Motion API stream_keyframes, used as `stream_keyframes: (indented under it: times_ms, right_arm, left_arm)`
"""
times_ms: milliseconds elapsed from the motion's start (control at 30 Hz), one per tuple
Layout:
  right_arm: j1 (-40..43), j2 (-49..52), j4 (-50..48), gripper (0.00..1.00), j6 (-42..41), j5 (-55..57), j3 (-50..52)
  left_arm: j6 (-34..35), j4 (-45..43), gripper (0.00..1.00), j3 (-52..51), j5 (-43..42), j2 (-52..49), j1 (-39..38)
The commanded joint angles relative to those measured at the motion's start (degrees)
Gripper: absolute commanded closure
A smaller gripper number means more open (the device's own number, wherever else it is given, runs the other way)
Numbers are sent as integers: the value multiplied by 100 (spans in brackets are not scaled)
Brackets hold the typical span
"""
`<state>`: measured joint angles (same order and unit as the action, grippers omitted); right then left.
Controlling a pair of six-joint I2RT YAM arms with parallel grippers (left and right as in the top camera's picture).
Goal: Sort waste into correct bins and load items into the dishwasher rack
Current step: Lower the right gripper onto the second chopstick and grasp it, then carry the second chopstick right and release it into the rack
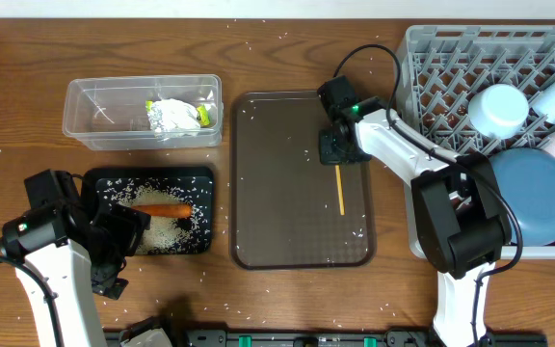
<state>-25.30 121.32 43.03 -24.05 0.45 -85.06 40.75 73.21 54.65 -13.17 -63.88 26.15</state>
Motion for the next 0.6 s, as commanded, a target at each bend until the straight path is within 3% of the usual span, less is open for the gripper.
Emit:
stream_keyframes:
  times_ms: [0, 300, 567]
  right_arm:
    - [28, 109, 254, 99, 109, -291, -59]
    - [396, -459, 1434, 99, 715, -367, -1515]
    - [1469, -1051, 1725, 99, 1471, -369, -2439]
  left_arm:
    - [68, 17, 2, 0, 57, -11, 31]
    - [68, 17, 2, 0, 57, -11, 31]
    - [68, 15, 2, 0, 57, -11, 31]
